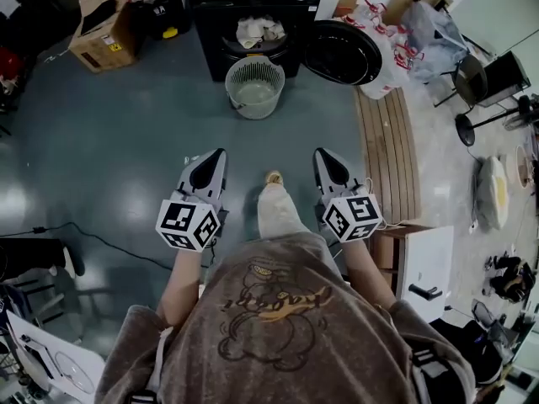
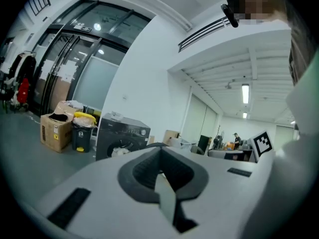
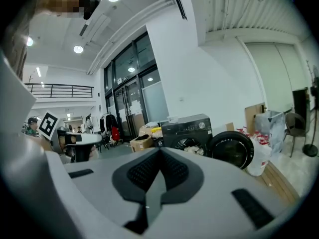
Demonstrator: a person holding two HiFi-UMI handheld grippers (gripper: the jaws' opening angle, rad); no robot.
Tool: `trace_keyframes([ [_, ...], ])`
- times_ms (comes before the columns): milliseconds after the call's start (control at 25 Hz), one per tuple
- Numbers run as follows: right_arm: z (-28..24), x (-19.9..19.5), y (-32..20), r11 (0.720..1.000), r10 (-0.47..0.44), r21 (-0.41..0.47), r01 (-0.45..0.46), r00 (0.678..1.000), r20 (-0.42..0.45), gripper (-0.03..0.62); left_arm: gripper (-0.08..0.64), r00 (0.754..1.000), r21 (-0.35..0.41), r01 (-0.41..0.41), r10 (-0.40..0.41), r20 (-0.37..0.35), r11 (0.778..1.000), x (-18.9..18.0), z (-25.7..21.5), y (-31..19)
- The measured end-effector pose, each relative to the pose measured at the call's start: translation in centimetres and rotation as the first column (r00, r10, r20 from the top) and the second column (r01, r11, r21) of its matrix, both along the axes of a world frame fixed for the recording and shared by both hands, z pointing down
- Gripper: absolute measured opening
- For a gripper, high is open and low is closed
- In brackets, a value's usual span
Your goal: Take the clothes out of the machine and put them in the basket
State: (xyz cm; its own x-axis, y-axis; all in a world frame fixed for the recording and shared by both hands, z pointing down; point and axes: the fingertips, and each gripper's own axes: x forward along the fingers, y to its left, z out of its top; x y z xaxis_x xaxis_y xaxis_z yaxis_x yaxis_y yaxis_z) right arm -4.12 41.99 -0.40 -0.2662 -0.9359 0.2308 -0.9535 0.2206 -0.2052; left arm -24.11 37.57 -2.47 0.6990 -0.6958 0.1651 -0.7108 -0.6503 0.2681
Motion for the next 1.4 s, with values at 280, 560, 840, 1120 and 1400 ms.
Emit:
trace_keyframes([
  [280,-0.2,2.3,-11.3,0.998,-0.066,-0.013,0.067,0.997,0.049,-0.006,0.005,0.999,-0.009,0.026,-0.026,0.021,1.000,3.5,-1.6,-10.5],
  [560,0.7,6.5,-20.4,0.995,-0.083,-0.051,0.088,0.992,0.091,-0.005,0.005,0.998,-0.030,0.060,-0.059,0.027,0.998,7.4,-1.7,-19.4],
  [840,0.9,9.5,-27.9,0.994,-0.086,-0.065,0.091,0.993,0.085,-0.005,0.005,0.996,-0.032,0.091,-0.090,0.021,0.995,9.3,-1.5,-26.1],
  [1120,1.1,9.0,-33.7,0.991,-0.108,-0.075,0.113,0.992,0.069,-0.005,0.005,0.997,-0.027,0.070,-0.070,0.024,0.997,9.7,-0.8,-33.0],
  [1400,2.1,9.1,-41.8,0.995,-0.051,-0.082,0.056,0.997,0.058,-0.005,0.005,0.999,0.001,0.034,-0.034,0.011,0.999,10.5,0.2,-42.5],
])
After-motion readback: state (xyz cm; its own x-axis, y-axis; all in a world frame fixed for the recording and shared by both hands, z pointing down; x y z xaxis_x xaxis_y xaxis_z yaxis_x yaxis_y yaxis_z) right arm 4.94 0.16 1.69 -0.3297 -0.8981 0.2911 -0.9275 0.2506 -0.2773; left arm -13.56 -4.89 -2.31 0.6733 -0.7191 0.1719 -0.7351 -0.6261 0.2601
